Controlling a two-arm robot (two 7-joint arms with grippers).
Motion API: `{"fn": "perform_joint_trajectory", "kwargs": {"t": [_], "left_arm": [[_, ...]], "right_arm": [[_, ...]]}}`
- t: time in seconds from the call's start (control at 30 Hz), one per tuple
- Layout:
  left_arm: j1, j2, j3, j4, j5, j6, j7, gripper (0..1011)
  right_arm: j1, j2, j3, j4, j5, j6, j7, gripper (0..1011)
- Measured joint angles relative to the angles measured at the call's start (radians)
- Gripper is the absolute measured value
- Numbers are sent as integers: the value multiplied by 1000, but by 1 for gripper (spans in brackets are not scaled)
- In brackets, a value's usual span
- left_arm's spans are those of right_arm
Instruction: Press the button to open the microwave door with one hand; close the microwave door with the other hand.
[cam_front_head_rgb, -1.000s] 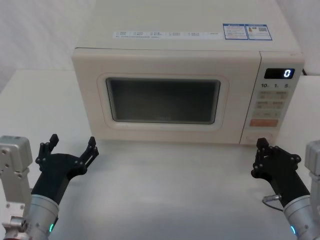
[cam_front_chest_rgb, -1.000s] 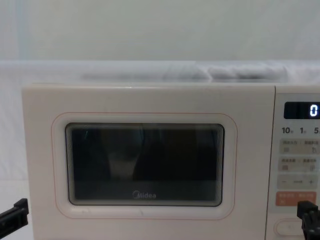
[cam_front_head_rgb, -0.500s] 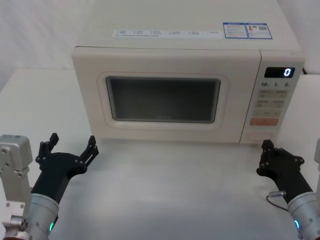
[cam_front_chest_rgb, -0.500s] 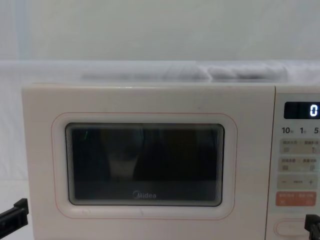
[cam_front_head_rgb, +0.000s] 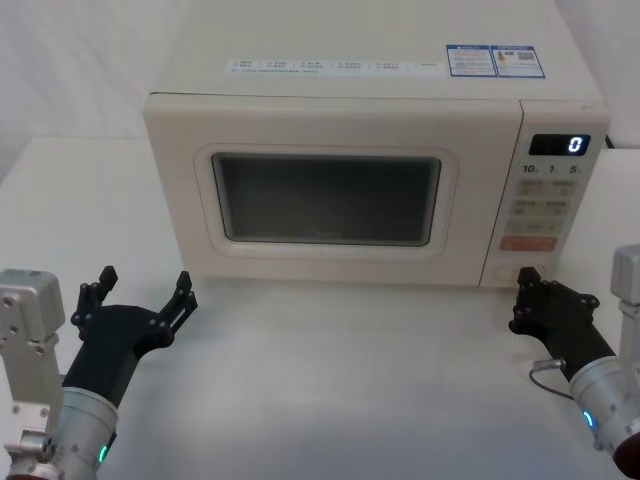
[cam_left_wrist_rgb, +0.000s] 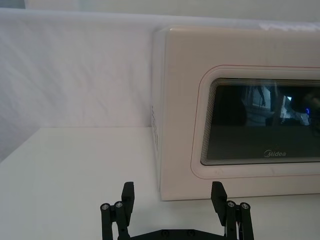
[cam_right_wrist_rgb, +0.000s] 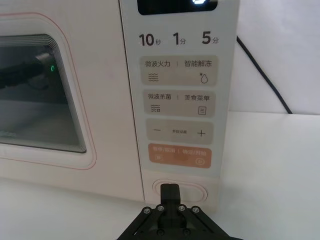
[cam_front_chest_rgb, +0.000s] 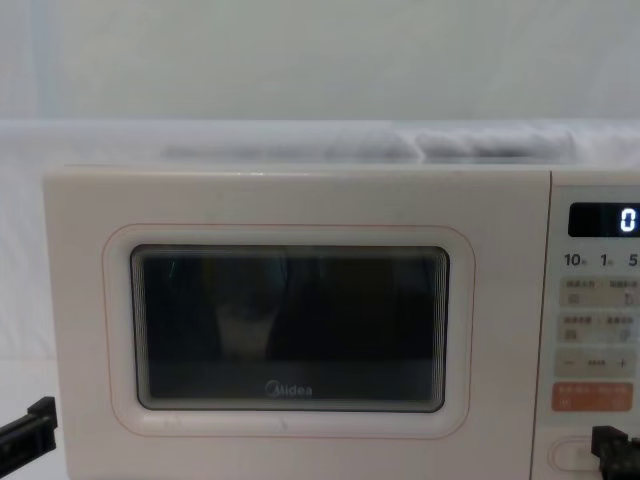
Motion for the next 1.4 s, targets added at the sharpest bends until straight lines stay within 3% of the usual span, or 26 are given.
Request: {"fn": "perform_joint_trajectory", "kwargs": {"t": [0.43,1.4], "left_arm": [[0,0,0,0,0,0,0,1006],[0,0,0,0,0,0,0,1006]], "right_arm": [[61,-10,2,89,-16,2,11,0],[96,-31,12,135,-37,24,0,0]]}}
